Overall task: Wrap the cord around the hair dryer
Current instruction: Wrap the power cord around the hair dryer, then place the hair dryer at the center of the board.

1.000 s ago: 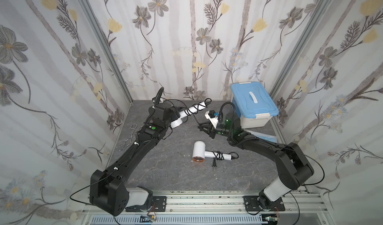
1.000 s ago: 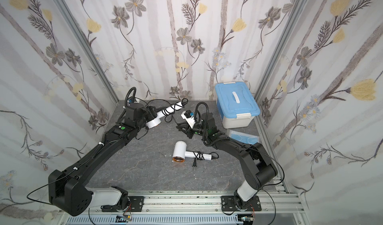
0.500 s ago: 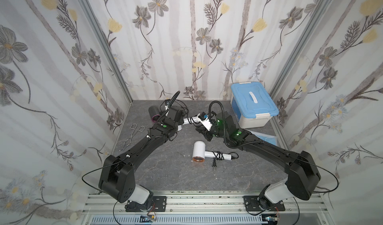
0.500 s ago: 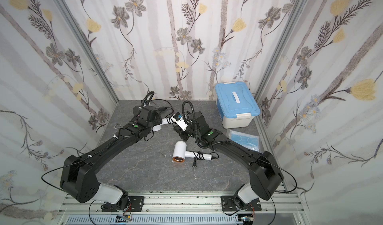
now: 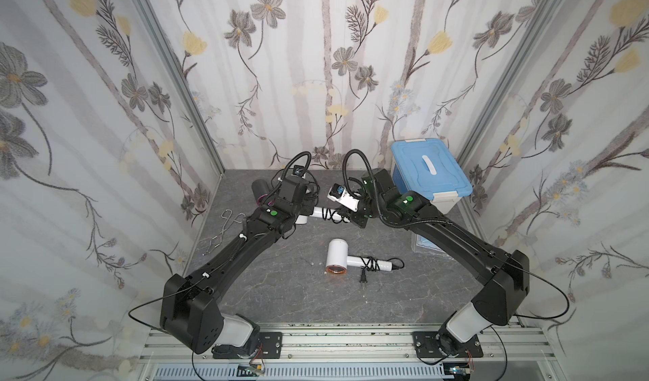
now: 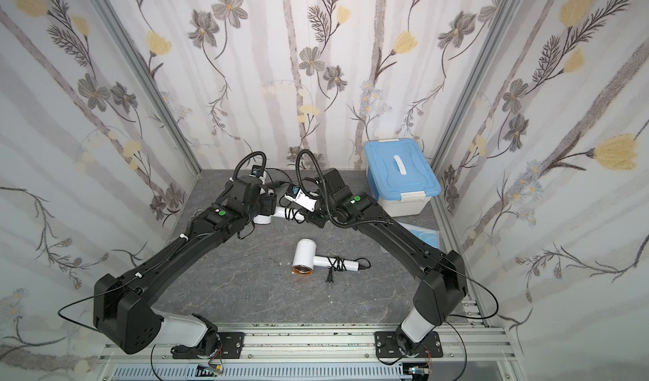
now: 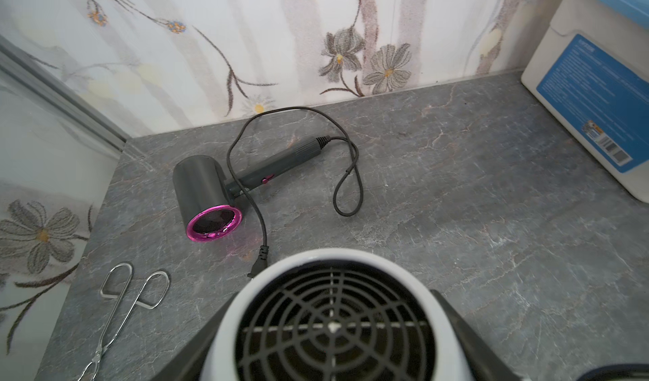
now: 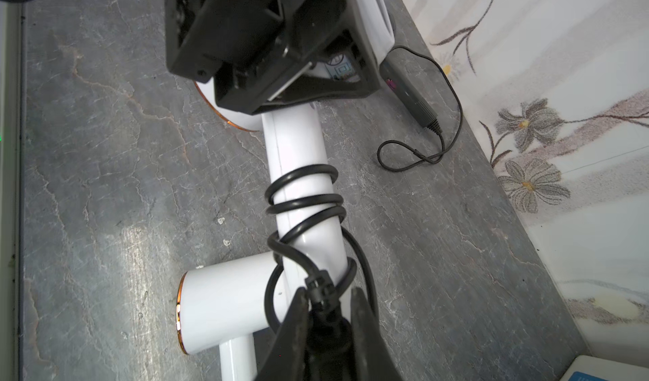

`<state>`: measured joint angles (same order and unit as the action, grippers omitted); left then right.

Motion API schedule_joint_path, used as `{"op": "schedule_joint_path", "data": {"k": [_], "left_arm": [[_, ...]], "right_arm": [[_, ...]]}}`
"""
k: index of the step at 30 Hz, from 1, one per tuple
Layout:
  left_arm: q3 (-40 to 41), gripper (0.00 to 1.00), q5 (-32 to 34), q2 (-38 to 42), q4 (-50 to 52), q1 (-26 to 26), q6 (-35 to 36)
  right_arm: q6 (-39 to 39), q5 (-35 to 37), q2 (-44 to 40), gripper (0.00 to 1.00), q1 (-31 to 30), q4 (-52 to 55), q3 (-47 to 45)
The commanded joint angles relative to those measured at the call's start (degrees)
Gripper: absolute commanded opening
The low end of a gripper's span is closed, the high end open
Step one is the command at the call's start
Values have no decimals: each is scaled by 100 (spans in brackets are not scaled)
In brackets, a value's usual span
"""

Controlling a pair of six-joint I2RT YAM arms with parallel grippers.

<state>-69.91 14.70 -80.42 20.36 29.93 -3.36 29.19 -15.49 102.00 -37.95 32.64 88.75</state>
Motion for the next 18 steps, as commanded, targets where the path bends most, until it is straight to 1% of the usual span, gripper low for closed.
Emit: {"op": "schedule_joint_path", "data": {"k": [1, 6, 10, 16, 18], "left_arm": [[-35, 0, -1251, 25, 951, 4, 770], [-339, 0, -1728, -464, 1067, 4, 868], [-601, 0, -1903, -1031, 1024, -14, 864], [-859, 0, -2235, -1781, 689, -100, 677], [-1004, 0, -2304, -2054, 590, -124, 564]], "right_arm": [[495, 266, 128, 0, 220, -555, 134], [948, 162, 427, 0, 277, -612, 257], [1327, -39, 625, 0, 414, -808, 181], [1524, -589, 1110, 0, 811, -899, 178], [1511, -673, 1316, 0, 919, -900, 217]]}}
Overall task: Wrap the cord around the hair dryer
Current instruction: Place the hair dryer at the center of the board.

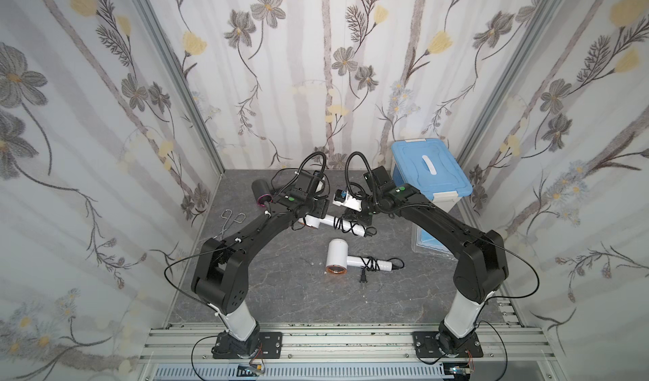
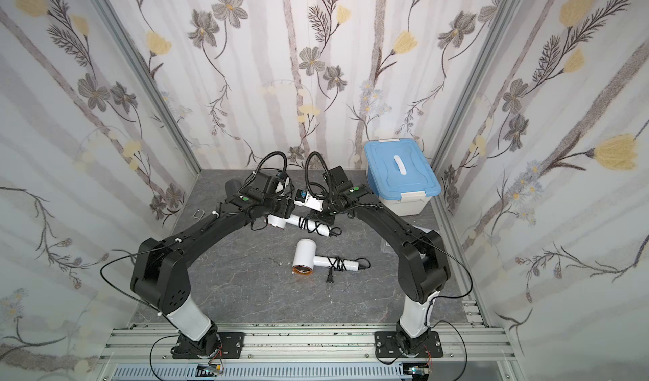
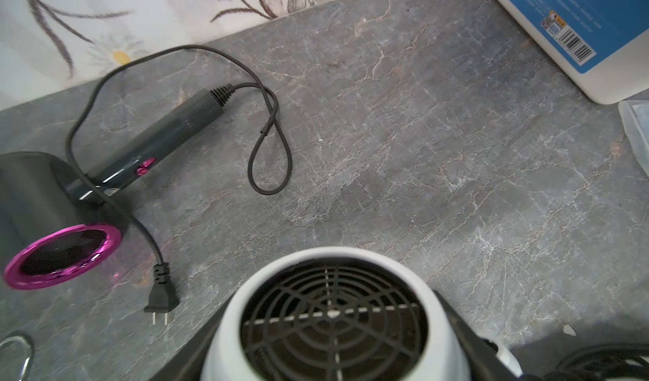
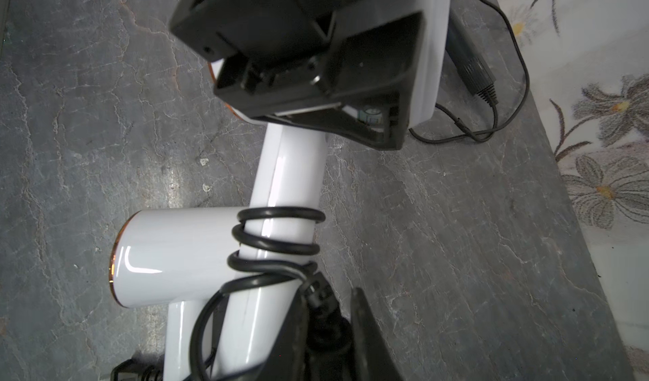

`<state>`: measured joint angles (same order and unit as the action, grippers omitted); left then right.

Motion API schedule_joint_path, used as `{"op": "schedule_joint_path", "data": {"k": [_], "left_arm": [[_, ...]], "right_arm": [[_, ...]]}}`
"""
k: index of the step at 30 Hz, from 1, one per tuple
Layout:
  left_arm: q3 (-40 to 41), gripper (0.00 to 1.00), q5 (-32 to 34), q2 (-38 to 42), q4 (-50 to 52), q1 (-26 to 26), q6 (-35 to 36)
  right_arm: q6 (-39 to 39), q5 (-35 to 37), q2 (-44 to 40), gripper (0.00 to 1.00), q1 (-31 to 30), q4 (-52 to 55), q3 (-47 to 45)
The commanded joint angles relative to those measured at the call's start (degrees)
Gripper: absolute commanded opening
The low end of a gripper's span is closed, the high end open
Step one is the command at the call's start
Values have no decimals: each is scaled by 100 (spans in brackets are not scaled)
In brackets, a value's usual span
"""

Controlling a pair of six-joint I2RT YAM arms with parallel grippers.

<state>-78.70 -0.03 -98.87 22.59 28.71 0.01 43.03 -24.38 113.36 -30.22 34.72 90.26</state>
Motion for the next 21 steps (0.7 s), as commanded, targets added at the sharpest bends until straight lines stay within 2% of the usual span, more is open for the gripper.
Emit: {"op": "schedule_joint_path", "data": {"k": [1, 11, 21], "left_arm": [[-231, 0, -840, -360, 339, -5, 154], [-1208, 0, -1157, -1489, 215, -40, -98], [-2548, 0, -849, -2575, 1695, -120, -520]], "right_arm": [[120, 207, 267, 0, 186, -1107, 79], [92, -501, 900, 0, 802, -1083, 197], [132, 121, 1401, 2, 886, -420, 524]]}}
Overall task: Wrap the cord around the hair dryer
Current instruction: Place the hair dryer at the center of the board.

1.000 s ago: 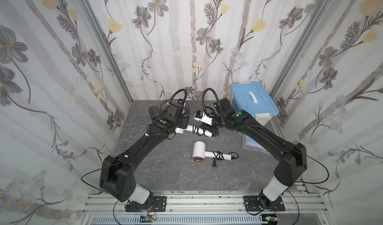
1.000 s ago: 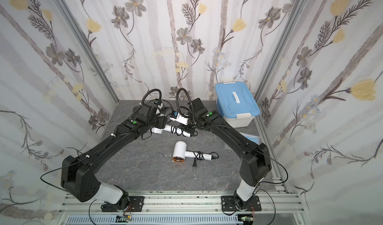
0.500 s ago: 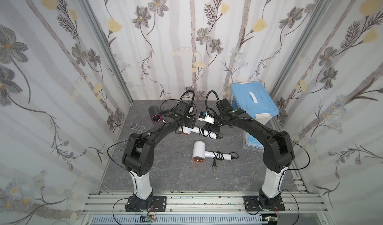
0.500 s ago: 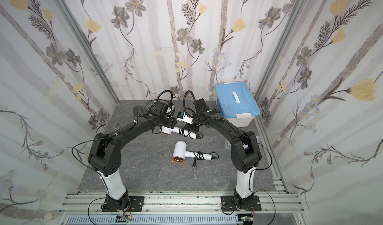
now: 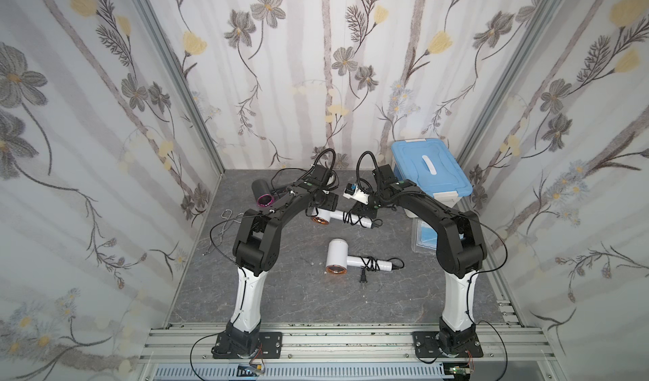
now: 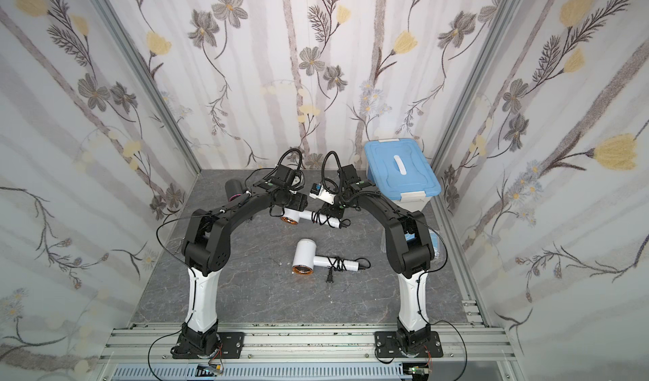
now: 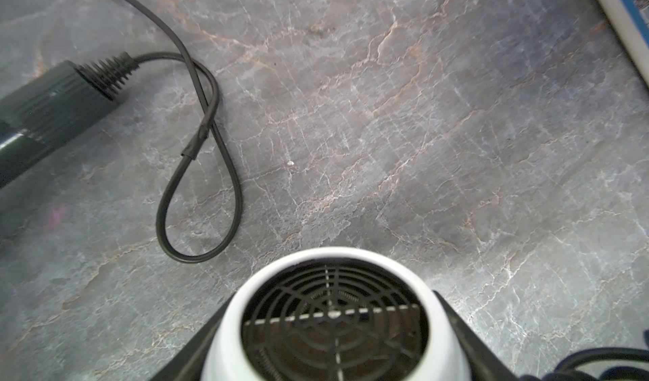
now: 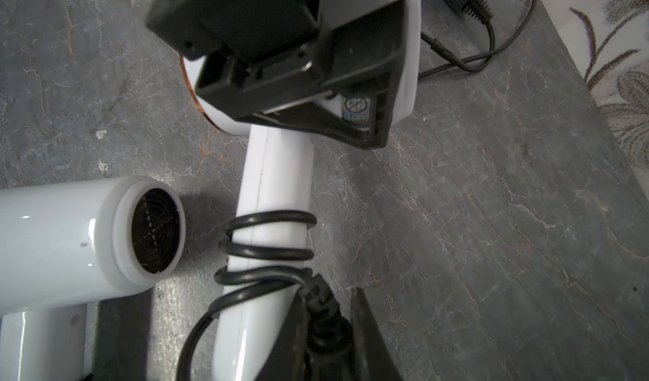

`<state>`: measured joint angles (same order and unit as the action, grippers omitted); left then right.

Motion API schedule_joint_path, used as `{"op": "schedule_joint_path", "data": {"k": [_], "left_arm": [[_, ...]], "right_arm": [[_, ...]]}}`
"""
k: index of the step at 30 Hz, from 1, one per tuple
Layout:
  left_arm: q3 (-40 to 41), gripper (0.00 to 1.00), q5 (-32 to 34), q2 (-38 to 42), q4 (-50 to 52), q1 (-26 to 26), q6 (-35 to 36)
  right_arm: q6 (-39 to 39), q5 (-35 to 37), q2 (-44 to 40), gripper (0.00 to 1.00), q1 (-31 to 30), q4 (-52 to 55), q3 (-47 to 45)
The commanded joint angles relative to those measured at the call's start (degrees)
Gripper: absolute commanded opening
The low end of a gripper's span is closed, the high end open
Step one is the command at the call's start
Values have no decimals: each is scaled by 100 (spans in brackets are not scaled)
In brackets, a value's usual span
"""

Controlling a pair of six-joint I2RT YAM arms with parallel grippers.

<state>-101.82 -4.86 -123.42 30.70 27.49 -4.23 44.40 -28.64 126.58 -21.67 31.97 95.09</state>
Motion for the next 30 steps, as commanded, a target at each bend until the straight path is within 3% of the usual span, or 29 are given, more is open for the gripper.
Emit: {"op": "schedule_joint_path", "data": {"k": [1, 10, 19, 25, 28, 30], "left_arm": [[-314, 0, -326, -173, 1018, 11, -151], [-712, 0, -119, -519, 1563, 24, -639], [-1287, 0, 93, -1026, 2057, 117, -667], [-1473, 0, 218, -1263, 2239, 145, -766], [-1463, 9, 201, -1299, 2221, 168, -791], [-1472, 18, 172, -1307, 2212, 176, -791]], "right_arm": [[-30, 636, 106, 3, 30, -121, 5], [-72, 890, 215, 3, 47, -114, -230], [-157, 996, 292, 5, 45, 33, -264], [-440, 1609, 403, 6, 20, 165, -278], [-623, 1809, 498, 10, 27, 228, -254], [-654, 1818, 541, 22, 26, 231, -254]]}}
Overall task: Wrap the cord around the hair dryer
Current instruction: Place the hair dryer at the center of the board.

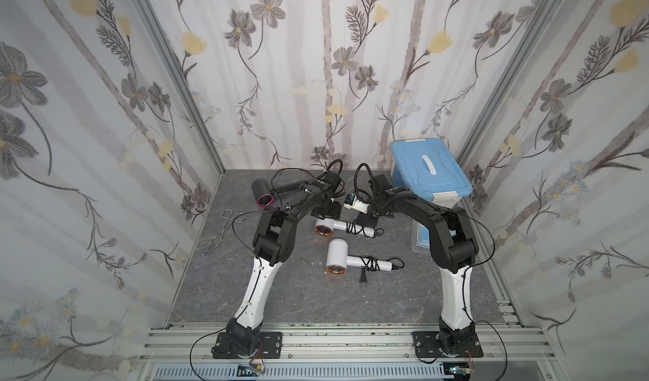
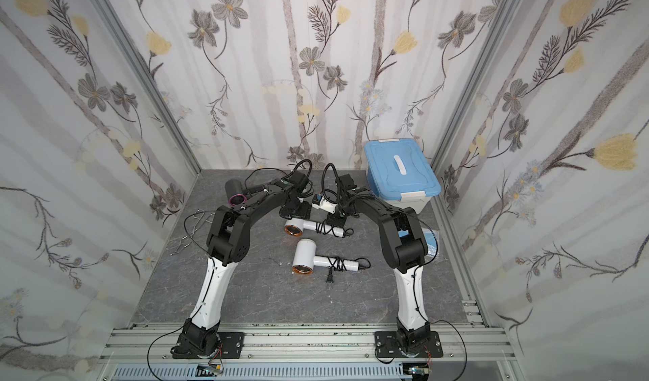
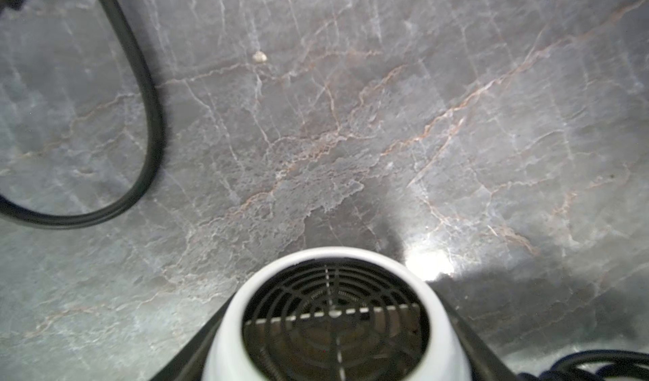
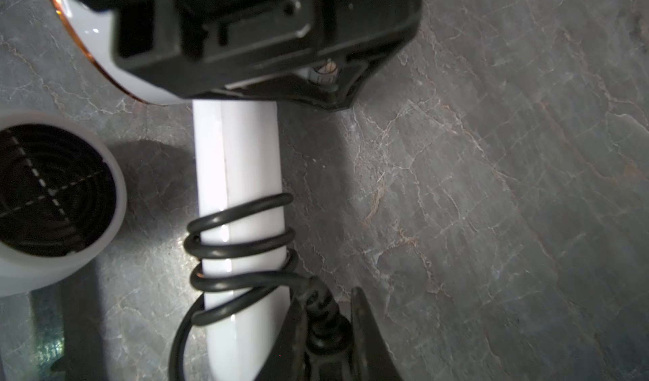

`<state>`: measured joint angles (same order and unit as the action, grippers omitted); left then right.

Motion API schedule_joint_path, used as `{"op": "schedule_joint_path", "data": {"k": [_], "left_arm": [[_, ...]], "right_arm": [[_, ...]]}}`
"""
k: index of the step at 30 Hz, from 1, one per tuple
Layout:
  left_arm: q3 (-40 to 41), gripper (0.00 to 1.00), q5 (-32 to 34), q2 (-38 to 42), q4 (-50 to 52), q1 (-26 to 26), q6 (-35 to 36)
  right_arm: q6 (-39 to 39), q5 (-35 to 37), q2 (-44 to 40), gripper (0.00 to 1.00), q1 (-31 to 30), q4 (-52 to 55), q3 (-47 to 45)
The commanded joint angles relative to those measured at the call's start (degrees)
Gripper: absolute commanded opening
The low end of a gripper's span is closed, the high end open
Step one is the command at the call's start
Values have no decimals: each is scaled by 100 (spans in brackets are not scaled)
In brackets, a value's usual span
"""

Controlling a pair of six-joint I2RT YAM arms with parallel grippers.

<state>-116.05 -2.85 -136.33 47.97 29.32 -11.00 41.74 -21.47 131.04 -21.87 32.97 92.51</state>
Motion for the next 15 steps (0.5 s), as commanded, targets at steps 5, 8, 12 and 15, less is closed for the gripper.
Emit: {"op": "schedule_joint_path", "data": {"k": [5, 8, 12, 15], "left_arm": [[-96, 37, -100, -50, 534, -5, -112], [-109, 45, -123, -51, 566, -10, -115], [-108, 60, -145, -25, 578, -5, -130], [-116, 78, -150, 6, 578, -6, -116]], "right_arm": [[-451, 1026, 120, 41, 47, 123, 20], [-520, 971, 100, 41, 51, 115, 48], [-576, 878, 51, 42, 46, 122, 65], [-603, 798, -17, 44, 57, 122, 65]]}}
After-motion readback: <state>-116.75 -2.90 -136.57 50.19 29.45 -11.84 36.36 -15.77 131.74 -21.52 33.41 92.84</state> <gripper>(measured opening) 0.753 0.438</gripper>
